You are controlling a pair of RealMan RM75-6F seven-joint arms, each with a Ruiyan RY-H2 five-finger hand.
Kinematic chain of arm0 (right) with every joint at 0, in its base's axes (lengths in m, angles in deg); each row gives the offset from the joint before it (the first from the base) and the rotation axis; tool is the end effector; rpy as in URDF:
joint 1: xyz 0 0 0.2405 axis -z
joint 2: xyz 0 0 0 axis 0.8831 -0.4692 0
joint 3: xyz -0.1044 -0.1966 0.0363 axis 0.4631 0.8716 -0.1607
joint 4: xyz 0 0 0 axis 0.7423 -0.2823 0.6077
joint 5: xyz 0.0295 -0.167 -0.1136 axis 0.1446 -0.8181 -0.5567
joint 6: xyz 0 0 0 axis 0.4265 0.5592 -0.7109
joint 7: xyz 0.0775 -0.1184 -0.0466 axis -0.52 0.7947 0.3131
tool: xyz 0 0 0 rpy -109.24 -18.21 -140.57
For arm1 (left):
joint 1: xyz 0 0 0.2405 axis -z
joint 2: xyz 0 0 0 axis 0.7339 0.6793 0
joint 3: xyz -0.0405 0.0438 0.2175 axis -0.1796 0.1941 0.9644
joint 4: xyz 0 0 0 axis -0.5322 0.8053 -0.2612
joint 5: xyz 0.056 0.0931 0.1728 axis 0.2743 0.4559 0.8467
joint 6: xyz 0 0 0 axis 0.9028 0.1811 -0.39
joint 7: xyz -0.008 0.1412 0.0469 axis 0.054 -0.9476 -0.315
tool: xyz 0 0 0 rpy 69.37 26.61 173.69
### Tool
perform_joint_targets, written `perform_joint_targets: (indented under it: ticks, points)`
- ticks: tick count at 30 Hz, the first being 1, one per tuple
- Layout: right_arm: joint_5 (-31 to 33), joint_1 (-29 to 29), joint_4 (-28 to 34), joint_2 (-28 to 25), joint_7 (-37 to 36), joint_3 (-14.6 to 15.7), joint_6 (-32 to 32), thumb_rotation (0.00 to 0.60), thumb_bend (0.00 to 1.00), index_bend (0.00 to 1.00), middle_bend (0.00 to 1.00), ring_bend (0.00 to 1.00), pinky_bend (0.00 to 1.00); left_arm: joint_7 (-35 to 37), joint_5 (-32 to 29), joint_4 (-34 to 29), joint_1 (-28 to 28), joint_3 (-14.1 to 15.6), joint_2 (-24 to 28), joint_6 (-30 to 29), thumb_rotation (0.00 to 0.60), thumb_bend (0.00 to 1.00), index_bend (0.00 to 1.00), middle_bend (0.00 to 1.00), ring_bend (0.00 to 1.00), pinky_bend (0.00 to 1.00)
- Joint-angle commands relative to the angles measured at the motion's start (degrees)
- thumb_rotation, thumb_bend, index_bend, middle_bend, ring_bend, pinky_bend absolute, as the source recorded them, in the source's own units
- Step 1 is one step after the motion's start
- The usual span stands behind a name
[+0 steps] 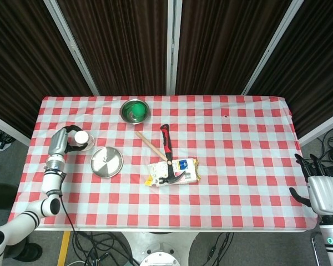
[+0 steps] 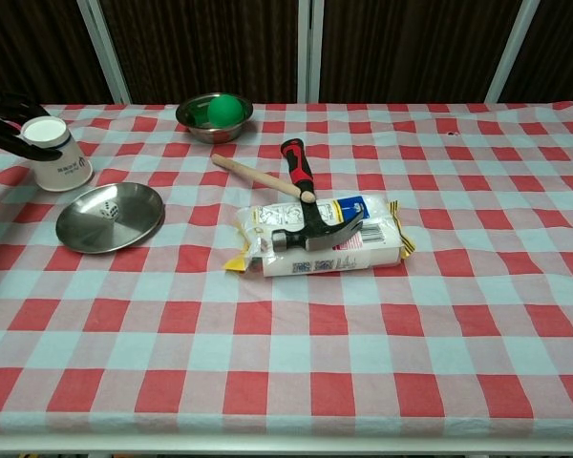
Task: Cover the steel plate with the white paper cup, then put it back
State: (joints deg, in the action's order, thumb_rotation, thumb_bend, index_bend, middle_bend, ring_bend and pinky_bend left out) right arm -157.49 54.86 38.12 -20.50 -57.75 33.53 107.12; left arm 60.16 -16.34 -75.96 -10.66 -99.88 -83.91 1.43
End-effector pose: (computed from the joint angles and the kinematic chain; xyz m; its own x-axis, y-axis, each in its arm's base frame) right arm -0.2799 -0.2000 0.1654 0.4661 -0.0221 0.8845 -0.8847 -0.0049 0.4661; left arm -0.2772 0.3866 0.0244 -0.0946 0.1338 0.9865 0.9765 0.2050 0.0659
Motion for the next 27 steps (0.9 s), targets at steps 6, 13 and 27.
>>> perform_joint_targets:
  ticks: [6,13,27]
  points:
    - [0.1,0.0,-0.2,-0.1,-0.3,-0.2,0.1,0.6,0.15,0.07,0.22,0.04,0.21,-4.3,1.9,-3.1,-2.0,1.1,2.2,-5.1,0.6,0.17,0.19,0.2,0.11,0.08]
    - [-0.1,0.1,-2.1,-0.7,-4.3,-0.3,-0.1,0.6,0.16,0.07,0.21,0.04,0.21,-8.9,6.2,-13.1,-9.5,4.3,9.9,-17.1,0.6,0.16,0.18,0.19,0.11,0.08]
    - [-6.2,-0.6,-5.3,0.0,-13.6,1.5,0.5,0.6,0.21,0.07,0.15,0.0,0.15,-20.2,14.9,-38.9,-25.4,15.0,27.6,-35.3,0.6,0.16,0.22,0.19,0.11,0.07]
